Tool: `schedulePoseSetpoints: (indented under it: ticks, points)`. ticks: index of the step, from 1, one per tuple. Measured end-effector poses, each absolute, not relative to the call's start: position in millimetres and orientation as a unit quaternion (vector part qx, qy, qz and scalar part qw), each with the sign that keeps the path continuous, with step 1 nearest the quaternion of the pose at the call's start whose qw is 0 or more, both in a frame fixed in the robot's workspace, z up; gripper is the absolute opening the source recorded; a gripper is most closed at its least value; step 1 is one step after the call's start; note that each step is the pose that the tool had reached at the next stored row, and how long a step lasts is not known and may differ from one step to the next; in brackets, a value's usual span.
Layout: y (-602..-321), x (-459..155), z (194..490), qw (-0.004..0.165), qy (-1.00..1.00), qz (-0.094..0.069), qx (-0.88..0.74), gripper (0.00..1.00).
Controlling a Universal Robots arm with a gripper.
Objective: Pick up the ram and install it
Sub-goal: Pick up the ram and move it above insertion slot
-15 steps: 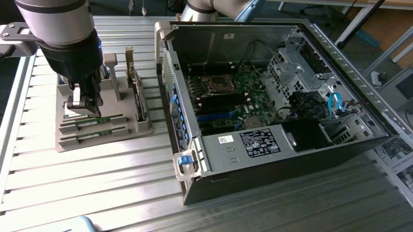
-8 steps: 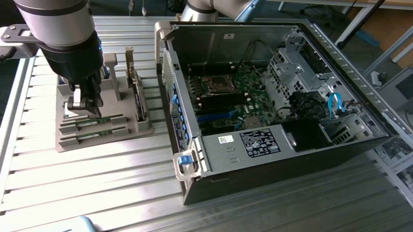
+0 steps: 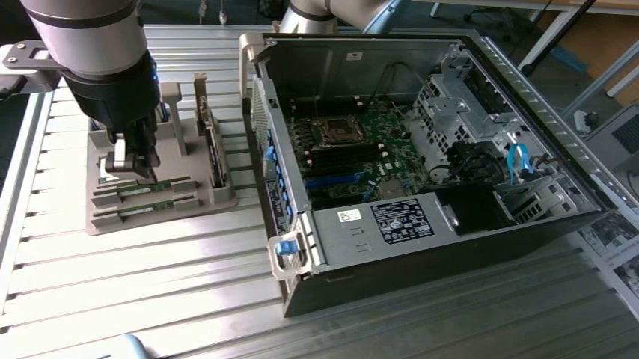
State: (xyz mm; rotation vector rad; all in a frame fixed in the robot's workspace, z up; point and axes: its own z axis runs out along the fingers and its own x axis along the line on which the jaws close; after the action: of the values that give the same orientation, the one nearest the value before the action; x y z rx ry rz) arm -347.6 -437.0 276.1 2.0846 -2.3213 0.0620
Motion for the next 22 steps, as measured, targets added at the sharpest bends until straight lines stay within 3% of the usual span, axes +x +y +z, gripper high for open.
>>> schedulePoseSetpoints:
  ticks: [22]
  points:
    - [-437.5,-348.3,267.9,0.01,-0.744,0.02,0.668,0.36]
